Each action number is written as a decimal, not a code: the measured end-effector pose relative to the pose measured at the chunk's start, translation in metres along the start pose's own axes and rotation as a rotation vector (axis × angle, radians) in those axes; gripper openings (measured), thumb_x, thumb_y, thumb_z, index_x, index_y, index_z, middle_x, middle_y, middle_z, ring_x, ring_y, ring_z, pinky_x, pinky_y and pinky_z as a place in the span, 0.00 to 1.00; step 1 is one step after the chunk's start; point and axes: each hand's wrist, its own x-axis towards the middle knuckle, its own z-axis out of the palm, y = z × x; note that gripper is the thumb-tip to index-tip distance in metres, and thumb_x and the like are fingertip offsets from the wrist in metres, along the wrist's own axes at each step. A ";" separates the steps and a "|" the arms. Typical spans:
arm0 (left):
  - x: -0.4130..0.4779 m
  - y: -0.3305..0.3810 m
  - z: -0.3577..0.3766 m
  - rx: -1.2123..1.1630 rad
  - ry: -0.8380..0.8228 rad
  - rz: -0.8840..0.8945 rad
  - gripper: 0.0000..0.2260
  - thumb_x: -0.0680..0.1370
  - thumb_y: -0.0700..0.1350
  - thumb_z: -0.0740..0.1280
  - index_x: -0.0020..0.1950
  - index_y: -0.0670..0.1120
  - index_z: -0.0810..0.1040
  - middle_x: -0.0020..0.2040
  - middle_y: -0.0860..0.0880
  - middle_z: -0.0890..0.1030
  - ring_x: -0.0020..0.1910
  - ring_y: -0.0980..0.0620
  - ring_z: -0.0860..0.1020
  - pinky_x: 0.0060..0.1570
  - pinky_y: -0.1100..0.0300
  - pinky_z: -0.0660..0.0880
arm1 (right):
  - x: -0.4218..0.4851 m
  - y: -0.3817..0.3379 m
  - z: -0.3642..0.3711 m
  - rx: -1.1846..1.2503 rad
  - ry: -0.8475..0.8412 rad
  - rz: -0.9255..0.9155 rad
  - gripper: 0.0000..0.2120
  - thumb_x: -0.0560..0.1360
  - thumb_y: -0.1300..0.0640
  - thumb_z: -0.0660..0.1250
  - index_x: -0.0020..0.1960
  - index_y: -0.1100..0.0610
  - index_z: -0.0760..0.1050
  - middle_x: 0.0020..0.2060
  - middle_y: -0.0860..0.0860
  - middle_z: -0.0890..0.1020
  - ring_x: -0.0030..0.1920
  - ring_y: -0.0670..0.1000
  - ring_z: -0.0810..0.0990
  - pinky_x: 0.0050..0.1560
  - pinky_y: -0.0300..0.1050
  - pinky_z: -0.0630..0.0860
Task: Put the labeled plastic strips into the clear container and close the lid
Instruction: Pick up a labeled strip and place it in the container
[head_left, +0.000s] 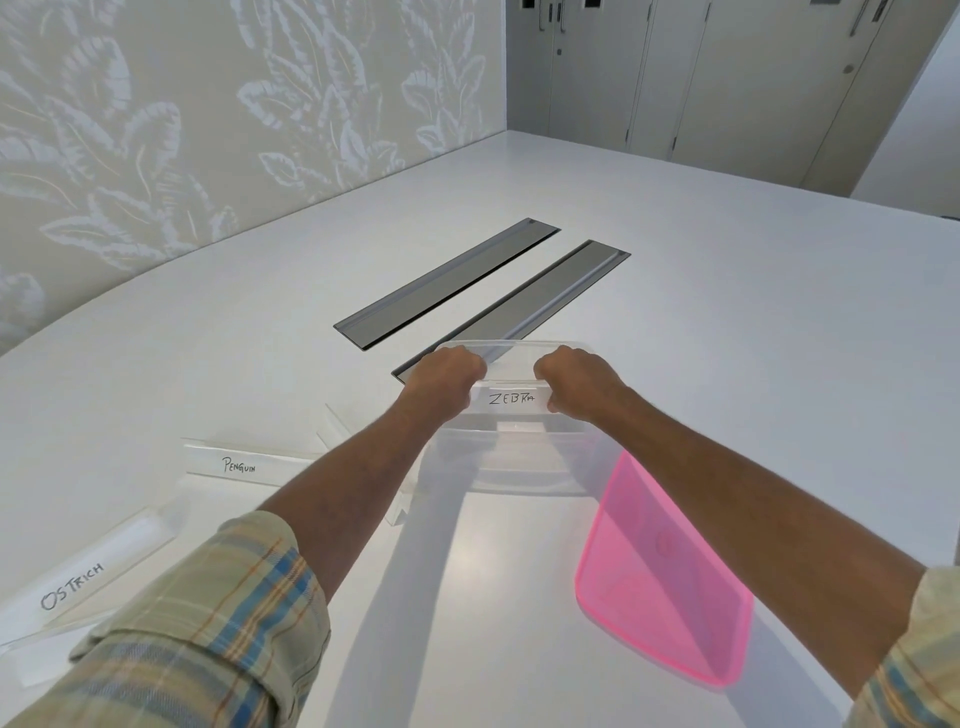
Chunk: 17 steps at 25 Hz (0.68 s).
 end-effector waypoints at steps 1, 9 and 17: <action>0.001 0.000 0.003 -0.003 -0.006 0.005 0.13 0.77 0.35 0.71 0.60 0.45 0.84 0.58 0.43 0.84 0.61 0.39 0.83 0.57 0.46 0.81 | 0.001 0.000 0.002 -0.015 -0.006 -0.006 0.11 0.74 0.65 0.72 0.56 0.59 0.79 0.53 0.58 0.81 0.52 0.63 0.83 0.41 0.47 0.72; 0.006 -0.001 0.011 0.038 -0.014 0.016 0.15 0.79 0.37 0.70 0.64 0.47 0.84 0.60 0.43 0.84 0.61 0.40 0.84 0.58 0.48 0.80 | 0.004 -0.002 0.008 -0.137 -0.026 -0.027 0.09 0.75 0.66 0.66 0.54 0.58 0.79 0.50 0.56 0.82 0.49 0.62 0.84 0.38 0.47 0.70; 0.003 -0.002 0.000 -0.160 -0.010 -0.021 0.19 0.80 0.43 0.73 0.71 0.49 0.81 0.68 0.47 0.82 0.70 0.43 0.79 0.68 0.48 0.77 | 0.002 -0.003 0.002 -0.039 -0.056 -0.013 0.09 0.75 0.58 0.71 0.55 0.57 0.78 0.53 0.55 0.82 0.52 0.61 0.83 0.41 0.47 0.73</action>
